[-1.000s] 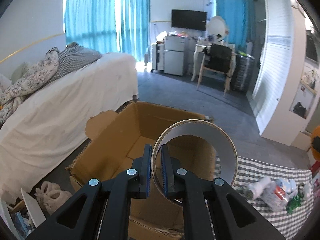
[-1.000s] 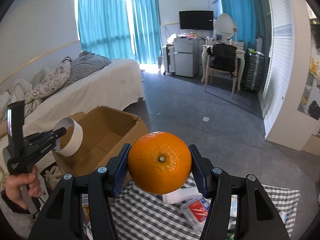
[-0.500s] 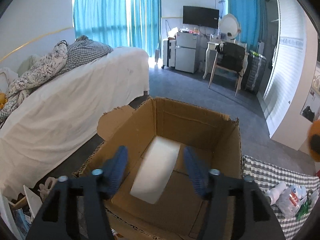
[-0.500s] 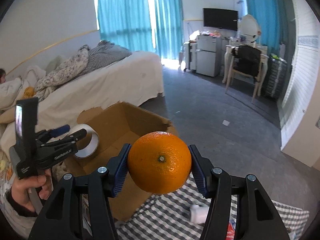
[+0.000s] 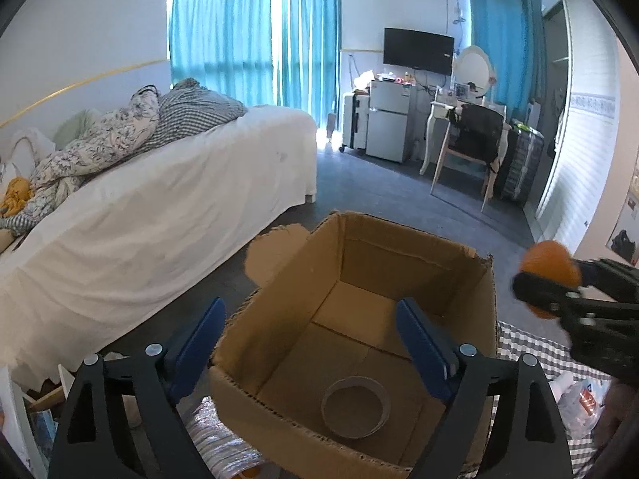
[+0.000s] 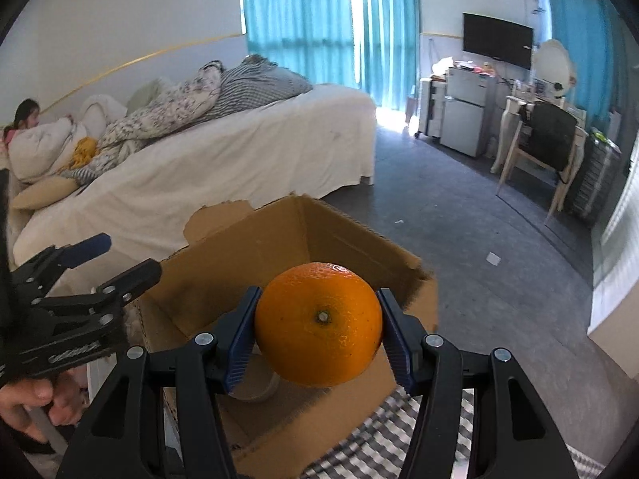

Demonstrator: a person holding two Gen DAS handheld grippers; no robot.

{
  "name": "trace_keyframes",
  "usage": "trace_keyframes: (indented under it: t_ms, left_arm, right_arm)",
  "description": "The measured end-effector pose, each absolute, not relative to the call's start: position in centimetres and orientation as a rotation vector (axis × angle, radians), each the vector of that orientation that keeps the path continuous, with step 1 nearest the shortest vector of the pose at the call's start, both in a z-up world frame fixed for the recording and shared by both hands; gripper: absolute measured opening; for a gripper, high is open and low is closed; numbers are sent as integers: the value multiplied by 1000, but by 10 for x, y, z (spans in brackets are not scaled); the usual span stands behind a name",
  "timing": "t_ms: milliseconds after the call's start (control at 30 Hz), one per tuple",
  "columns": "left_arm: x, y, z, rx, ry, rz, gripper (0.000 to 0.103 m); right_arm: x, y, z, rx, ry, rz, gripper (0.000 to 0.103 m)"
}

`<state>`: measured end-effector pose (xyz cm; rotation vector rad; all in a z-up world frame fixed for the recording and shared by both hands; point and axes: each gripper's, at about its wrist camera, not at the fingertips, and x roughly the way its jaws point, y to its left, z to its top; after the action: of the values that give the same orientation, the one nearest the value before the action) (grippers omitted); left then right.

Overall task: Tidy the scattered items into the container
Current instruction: 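Carry tape roll and orange to the box and release both inside, then withdraw both grippers from the box back over the cloth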

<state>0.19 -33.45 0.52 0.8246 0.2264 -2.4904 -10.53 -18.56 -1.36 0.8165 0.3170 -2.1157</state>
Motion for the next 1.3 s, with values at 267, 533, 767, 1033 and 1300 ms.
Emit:
trace_keyframes:
  t_ms: [267, 533, 767, 1033, 1300]
  left_arm:
    - [17, -342, 6, 825, 245, -2446, 96]
    - [30, -350, 11, 808, 269, -2418, 96]
    - [33, -344, 16, 799, 265, -2440, 96]
    - [36, -321, 24, 780, 250, -2507, 101]
    - [25, -272, 32, 793, 208, -2623, 103]
  right_arm:
    - [-120, -228, -50, 890, 341, -2034, 57]
    - [-121, -235, -56, 899, 352, -2061, 58]
    - [-118, -218, -34, 828, 322, -2132, 79]
    - [-106, -168, -5, 768, 265, -2259, 89]
    - [-96, -80, 21, 745, 184, -2440, 93]
